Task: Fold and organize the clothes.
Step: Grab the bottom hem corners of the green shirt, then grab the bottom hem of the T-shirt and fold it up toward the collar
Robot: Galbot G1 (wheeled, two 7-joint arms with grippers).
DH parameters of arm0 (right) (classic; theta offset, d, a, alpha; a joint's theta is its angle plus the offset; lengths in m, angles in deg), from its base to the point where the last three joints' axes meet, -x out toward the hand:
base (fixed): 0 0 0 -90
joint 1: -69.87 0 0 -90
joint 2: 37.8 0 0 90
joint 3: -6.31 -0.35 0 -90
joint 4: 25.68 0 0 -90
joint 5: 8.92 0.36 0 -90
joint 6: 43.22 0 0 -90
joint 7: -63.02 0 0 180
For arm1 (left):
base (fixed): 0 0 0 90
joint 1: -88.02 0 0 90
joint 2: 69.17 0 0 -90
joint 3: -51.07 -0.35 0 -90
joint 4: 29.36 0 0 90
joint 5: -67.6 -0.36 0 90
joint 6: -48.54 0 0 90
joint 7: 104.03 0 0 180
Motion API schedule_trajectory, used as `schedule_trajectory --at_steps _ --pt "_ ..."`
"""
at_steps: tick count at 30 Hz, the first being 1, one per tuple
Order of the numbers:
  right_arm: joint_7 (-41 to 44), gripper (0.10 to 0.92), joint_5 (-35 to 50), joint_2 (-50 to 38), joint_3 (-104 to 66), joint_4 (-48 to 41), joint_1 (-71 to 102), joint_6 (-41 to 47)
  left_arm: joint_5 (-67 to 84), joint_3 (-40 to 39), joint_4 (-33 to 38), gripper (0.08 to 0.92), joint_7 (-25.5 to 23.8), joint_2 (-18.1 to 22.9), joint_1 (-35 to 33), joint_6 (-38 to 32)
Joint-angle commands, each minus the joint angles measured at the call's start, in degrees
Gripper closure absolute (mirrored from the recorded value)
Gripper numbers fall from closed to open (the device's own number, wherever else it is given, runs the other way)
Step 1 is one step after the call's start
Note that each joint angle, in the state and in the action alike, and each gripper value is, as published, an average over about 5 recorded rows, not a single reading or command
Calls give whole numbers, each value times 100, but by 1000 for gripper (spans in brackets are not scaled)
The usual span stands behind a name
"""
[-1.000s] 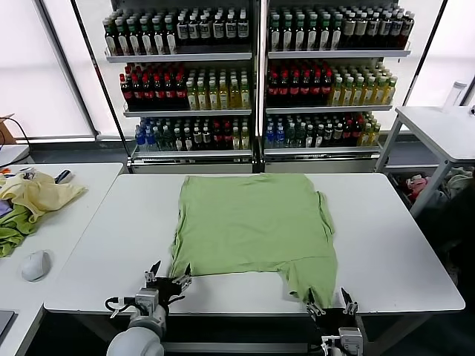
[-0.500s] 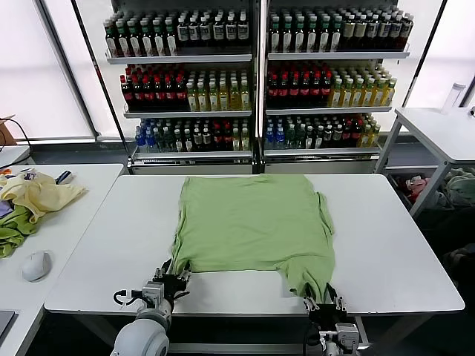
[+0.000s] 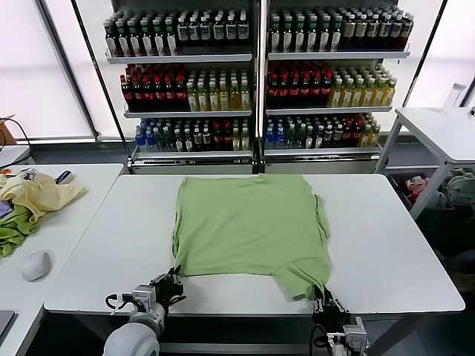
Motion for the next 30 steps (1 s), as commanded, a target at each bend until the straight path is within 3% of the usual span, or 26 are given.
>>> schedule_trajectory --at_steps 1,12,20,30 --pt "100 877 50 -234 -265 564 -30 -350 534 185 606 893 -54 -191 -28 -166" --pt "144 894 62 -594 -385 143 -972 -506 724 154 727 893 -167 -694 416 -254" --pt "131 894 219 -818 9 -599 -2190 -359 647 -224 -103 893 -124 -856 1124 -290" --pt "189 894 109 -972 481 -1583 -2932 -135 182 -752 -1034 893 57 -692 1854 -380"
